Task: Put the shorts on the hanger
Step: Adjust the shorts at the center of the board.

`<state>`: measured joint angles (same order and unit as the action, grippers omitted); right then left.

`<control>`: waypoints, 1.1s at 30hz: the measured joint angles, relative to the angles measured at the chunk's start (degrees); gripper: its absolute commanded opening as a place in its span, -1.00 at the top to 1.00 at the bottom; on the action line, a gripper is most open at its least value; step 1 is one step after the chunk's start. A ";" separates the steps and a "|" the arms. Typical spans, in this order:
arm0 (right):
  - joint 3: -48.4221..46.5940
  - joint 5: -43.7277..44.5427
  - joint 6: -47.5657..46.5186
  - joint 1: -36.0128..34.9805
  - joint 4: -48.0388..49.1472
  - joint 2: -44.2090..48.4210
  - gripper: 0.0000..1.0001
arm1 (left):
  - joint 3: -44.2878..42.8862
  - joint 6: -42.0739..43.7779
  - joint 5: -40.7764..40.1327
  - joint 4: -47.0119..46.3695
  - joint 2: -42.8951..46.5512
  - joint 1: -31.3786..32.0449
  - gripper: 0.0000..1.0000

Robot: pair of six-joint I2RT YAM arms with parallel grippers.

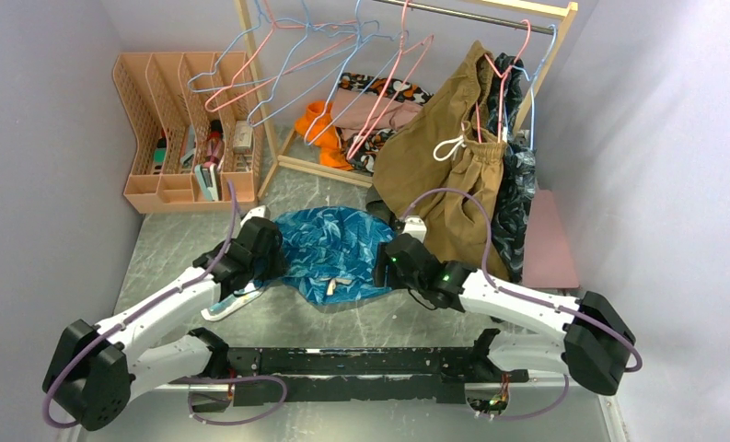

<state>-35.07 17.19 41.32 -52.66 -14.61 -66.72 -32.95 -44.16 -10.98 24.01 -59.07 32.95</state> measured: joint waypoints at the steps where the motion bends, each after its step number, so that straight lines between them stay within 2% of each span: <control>1: 0.00 -0.04 -0.07 0.00 0.00 0.59 -0.27 | 0.00 0.46 -0.02 -0.24 -0.44 -0.02 0.66; 3: 0.00 -0.24 -0.50 -0.02 0.00 2.23 -0.27 | 0.00 1.25 -0.11 -0.28 -0.26 -0.11 0.84; 4: 0.00 -0.31 -0.92 -0.09 0.04 3.34 -0.27 | -0.09 1.64 -0.20 -0.28 0.09 -0.11 0.86; 9: -0.07 -0.17 -3.69 -1.57 -0.02 6.58 -0.26 | -1.90 3.72 -0.87 -0.09 1.77 -0.13 0.86; 15: -0.09 2.12 -6.40 -6.38 -0.72 6.19 -0.31 | -6.67 5.99 -1.77 0.31 1.97 -0.13 0.86; 26: -3.02 11.30 -5.81 -10.69 -4.15 -4.15 -0.37 | -12.22 8.90 -1.86 0.33 -2.36 -0.15 0.86; 30: -4.15 13.25 -4.79 -11.06 -5.03 -7.28 -0.27 | -12.26 9.01 -1.90 1.25 -1.62 -0.15 0.84; 33: -4.04 12.81 -4.13 -10.86 -4.59 -8.72 -0.13 | -11.87 8.76 -2.23 2.43 0.68 -0.15 0.73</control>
<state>-39.11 30.00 37.19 -63.53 -19.20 -75.44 -44.82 -35.40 -13.21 26.44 -58.39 32.80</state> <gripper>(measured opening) 0.629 0.086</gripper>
